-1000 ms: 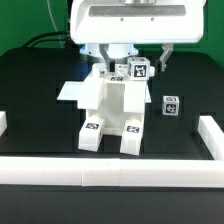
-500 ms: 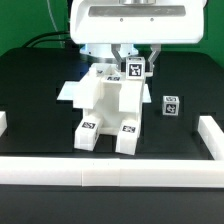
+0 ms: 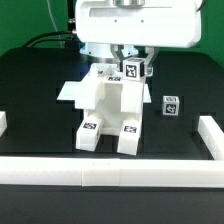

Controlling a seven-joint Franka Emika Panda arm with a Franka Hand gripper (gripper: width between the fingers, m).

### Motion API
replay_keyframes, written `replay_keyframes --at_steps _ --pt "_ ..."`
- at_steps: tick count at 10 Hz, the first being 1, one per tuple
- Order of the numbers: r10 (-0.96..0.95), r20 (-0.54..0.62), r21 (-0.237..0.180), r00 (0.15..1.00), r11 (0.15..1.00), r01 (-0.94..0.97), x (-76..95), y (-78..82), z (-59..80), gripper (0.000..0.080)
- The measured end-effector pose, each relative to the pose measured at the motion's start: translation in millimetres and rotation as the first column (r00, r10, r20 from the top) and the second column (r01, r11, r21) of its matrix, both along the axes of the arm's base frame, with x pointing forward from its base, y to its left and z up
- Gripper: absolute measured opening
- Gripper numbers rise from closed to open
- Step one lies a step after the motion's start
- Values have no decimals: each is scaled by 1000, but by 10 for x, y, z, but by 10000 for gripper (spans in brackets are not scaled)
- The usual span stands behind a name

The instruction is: Assemble chair

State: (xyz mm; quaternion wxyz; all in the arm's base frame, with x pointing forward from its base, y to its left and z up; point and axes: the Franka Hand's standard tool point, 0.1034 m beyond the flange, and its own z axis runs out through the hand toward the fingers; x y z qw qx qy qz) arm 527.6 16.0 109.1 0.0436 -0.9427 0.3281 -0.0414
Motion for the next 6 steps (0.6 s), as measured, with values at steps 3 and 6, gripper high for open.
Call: replay_keyframes --at_steps 3,6 --pt "-246 -17 35 969 968 247 -1 2 -2 272" --pt "-401 -34 53 915 914 403 -2 10 -4 272"
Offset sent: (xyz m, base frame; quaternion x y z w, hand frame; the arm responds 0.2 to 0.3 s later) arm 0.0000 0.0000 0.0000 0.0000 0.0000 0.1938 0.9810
